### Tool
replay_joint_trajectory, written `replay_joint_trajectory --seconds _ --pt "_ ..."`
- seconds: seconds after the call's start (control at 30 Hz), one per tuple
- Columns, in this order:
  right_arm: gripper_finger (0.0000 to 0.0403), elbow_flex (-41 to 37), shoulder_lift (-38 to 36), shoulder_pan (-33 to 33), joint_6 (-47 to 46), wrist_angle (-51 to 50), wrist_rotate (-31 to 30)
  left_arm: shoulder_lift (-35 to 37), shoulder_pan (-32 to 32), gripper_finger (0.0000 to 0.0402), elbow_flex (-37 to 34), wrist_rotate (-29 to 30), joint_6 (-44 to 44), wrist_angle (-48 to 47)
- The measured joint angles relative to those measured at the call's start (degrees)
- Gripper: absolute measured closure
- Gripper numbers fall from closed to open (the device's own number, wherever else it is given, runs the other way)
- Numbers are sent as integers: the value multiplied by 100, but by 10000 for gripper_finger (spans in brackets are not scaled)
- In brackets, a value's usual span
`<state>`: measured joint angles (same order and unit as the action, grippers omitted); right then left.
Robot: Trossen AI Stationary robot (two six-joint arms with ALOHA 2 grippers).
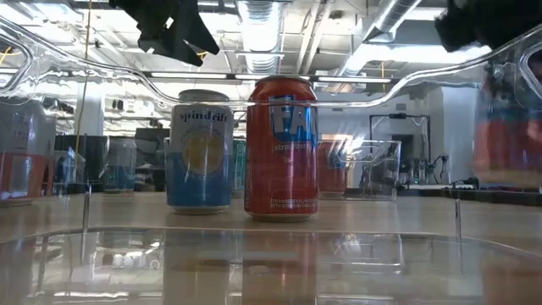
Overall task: Sort soda cans
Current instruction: Put the red soda can into the top right transparent bin
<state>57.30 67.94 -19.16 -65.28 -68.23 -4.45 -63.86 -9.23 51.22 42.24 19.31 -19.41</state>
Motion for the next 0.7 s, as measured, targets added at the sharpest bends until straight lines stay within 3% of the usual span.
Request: replay_joint_trajectory --seconds 0.43,0.7 --pt "109 1692 -5 1600 1934 -659 -652 0 0 63 0 0 37 -1" --pt "109 1916 124 2995 3285 -303 -980 0 0 63 0 0 44 -1"
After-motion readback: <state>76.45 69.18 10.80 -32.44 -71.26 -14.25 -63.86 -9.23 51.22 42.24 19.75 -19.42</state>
